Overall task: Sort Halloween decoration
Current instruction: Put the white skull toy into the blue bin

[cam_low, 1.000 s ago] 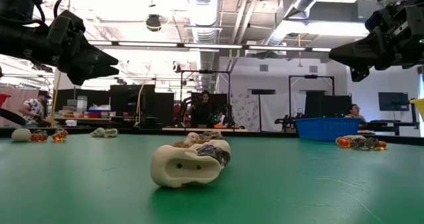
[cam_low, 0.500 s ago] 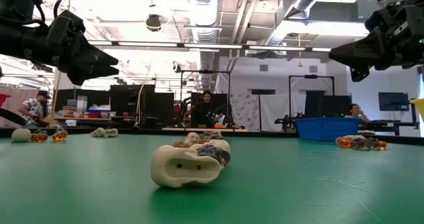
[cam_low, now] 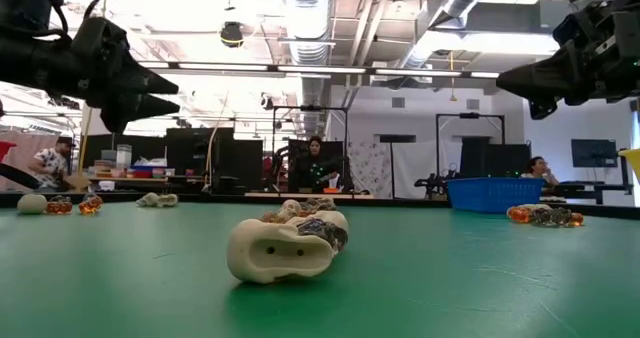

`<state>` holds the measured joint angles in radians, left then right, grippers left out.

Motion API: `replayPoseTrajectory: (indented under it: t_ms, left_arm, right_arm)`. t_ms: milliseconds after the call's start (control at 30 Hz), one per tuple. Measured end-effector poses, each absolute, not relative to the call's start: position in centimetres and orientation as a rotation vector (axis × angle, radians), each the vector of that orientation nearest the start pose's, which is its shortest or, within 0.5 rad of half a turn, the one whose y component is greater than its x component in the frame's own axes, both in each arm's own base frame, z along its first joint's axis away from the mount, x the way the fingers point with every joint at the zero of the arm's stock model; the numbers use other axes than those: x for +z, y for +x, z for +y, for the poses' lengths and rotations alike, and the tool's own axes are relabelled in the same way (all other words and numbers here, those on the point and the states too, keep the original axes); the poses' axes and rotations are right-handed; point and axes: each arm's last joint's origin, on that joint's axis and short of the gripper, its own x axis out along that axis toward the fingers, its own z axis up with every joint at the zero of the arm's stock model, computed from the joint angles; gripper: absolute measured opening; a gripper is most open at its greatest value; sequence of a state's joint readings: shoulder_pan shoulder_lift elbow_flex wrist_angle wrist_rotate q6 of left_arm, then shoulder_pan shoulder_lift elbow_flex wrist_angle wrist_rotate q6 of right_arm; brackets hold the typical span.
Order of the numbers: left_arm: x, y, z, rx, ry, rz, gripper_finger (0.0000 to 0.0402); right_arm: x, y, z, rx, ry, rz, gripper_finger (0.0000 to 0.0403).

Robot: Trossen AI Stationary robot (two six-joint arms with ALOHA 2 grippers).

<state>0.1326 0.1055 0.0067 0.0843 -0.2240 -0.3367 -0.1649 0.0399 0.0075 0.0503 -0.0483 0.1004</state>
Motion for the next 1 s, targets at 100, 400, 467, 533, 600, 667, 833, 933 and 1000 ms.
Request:
replayPoseTrajectory:
  t_ms: [100,400,467,533,600,667,833,933,1000]
  left_arm:
    - [17.0,10.1,2.1,0.366,-0.407,-0.106,0.0223]
    - [18.9,10.2,1.8,0.237,-0.367,-0.279,0.0223]
    - [19.2,10.6,1.7,0.193,-0.307,-0.287,0.0223]
    - [19.0,11.2,1.8,0.206,-0.264,-0.224,0.0219]
    - [18.8,12.1,1.9,0.219,-0.215,-0.140,0.0214]
    - [19.3,13.1,2.0,0.216,-0.144,-0.083,0.0209]
    - [20.5,15.6,2.7,0.176,0.024,0.037,0.0200]
    - [21.9,17.0,3.1,0.092,0.087,0.055,0.0196]
    - [22.7,17.8,3.4,0.049,0.125,0.071,0.0195]
  right_arm:
    - [17.1,9.8,-1.5,-0.122,0.095,-0.048,0.0077]
    - [17.8,9.9,-1.6,-0.143,0.125,-0.111,0.0077]
    - [17.7,10.0,-1.6,-0.149,0.171,-0.047,0.0077]
    - [18.3,10.2,-1.7,-0.193,0.216,0.033,0.0077]
    - [19.4,10.5,-1.8,-0.233,0.261,0.129,0.0077]
    - [20.6,10.9,-1.8,-0.282,0.310,0.265,0.0077]
    - [22.5,12.7,-1.9,-0.402,0.447,0.632,0.0077]
    - [23.4,14.5,-1.9,-0.486,0.515,0.815,0.0077]
    - [24.1,15.7,-2.1,-0.530,0.526,0.925,0.0077]
